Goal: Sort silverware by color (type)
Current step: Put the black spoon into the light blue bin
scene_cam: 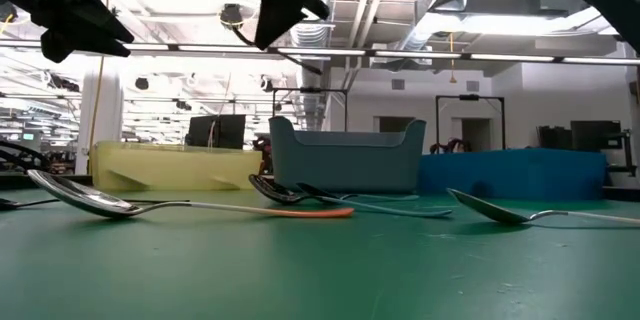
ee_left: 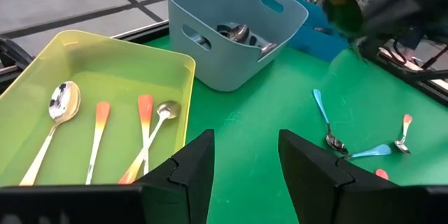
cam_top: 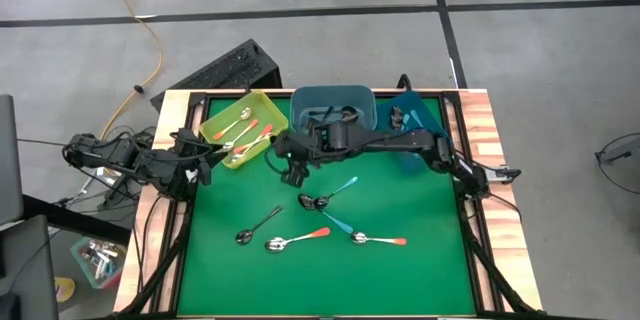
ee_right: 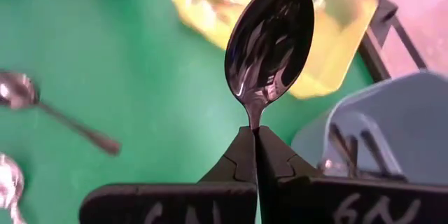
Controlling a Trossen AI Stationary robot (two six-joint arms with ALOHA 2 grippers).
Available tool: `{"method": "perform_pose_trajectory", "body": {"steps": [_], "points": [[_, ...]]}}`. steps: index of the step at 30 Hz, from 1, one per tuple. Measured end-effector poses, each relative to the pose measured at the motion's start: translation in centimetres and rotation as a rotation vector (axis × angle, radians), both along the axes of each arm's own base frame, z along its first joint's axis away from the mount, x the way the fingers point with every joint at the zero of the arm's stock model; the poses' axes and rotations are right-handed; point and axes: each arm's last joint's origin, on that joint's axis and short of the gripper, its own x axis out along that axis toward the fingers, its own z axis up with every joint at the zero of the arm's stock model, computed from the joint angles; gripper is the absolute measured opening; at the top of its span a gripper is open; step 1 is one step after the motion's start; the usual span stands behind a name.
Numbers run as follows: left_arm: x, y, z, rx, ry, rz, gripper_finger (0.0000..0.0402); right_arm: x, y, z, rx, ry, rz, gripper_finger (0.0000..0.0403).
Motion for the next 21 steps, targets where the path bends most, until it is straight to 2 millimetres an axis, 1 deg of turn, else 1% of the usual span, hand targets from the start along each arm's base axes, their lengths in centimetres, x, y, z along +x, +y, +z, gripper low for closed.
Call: {"method": "perform_pose_trajectory", "body": {"steps": [6, 8, 11, 13, 15, 17, 19, 21], "points": [[0.0, 0.0, 0.0, 0.0, 0.0, 0.0, 0.0143, -1.0, -2.2, 1.4, -0.009, -0.007, -0.032, 0.0004], [0.0, 0.0, 0.0, 0.0, -0.001, 0.0, 0.0143, -1.6, -2.8, 2.1, -0.011, -0.001, -0.043, 0.0005], [0.0, 0.0, 0.0, 0.0, 0.0, 0.0, 0.0143, -2.0, -3.5, 2.6, -0.024, -0.003, -0.041, 0.0005], [0.0, 0.0, 0.0, 0.0, -0.001, 0.0, 0.0143, -3.0, -4.1, 3.4, -0.024, 0.018, -0.053, 0.0005], [0.0, 0.0, 0.0, 0.0, -0.001, 0.001, 0.0143, -3.5, -4.6, 4.0, -0.032, 0.014, -0.054, 0.0005], [0.0, 0.0, 0.0, 0.003, -0.001, 0.005, 0.0143, -4.6, -4.9, 5.2, -0.041, 0.022, -0.05, 0.0005], [0.0, 0.0, 0.0, 0.004, -0.003, 0.007, 0.0143, -5.2, -5.2, 5.8, -0.061, 0.029, -0.033, 0.0005], [0.0, 0.0, 0.0, 0.009, -0.004, 0.014, 0.0143, -6.4, -5.7, 6.9, -0.081, 0.04, -0.021, 0.0004]]}}
